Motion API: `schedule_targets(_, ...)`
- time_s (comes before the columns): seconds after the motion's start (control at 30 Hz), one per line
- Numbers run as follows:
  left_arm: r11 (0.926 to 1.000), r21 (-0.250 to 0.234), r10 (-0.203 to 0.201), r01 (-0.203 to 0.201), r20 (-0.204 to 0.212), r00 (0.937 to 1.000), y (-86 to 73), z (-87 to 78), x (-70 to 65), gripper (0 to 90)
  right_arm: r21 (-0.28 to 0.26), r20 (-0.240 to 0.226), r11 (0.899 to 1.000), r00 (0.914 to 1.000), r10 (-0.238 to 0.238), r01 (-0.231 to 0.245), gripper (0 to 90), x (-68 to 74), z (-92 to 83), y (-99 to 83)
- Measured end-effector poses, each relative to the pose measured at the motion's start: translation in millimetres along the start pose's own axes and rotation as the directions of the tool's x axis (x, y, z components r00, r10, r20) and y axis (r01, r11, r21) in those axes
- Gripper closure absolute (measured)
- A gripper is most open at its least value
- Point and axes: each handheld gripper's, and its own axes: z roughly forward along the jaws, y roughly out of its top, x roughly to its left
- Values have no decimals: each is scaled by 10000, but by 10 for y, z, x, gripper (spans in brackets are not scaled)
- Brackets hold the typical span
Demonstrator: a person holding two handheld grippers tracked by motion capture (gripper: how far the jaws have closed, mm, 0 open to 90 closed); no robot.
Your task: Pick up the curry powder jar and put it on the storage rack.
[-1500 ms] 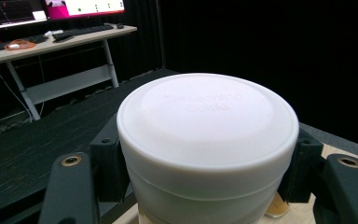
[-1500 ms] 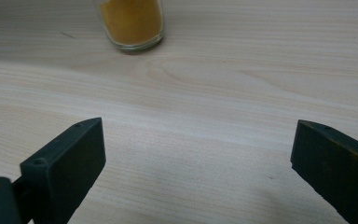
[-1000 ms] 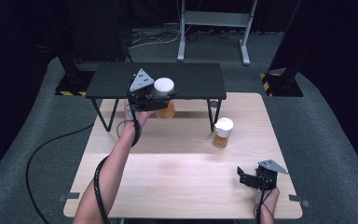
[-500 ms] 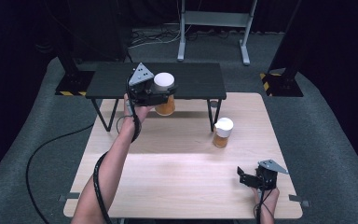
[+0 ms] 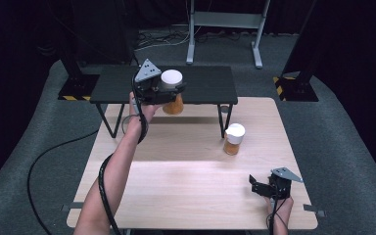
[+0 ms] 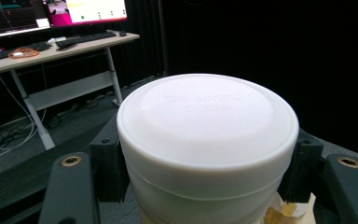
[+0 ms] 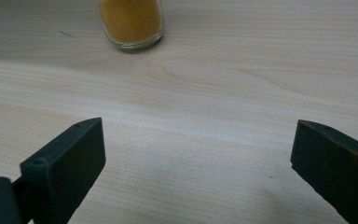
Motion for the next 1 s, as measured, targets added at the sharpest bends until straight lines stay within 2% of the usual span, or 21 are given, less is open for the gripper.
schedule_targets(0.23, 9999, -31, -98, 98, -86, 9999, 22, 9, 32, 333, 14, -10, 10000, 10000, 16, -16, 21, -1, 1, 3)
schedule_targets(0.53, 10000, -21, 39, -40, -185, 9998, 97, 39, 44, 333, 15, -8, 10000, 10000, 23, -23, 21, -2, 1, 3)
schedule_targets(1.0, 9998, 151, -109, 115, -426, 9990, 166, 180, 129, 333, 40, -25, 10000, 10000, 31, -31, 22, -5, 3, 7)
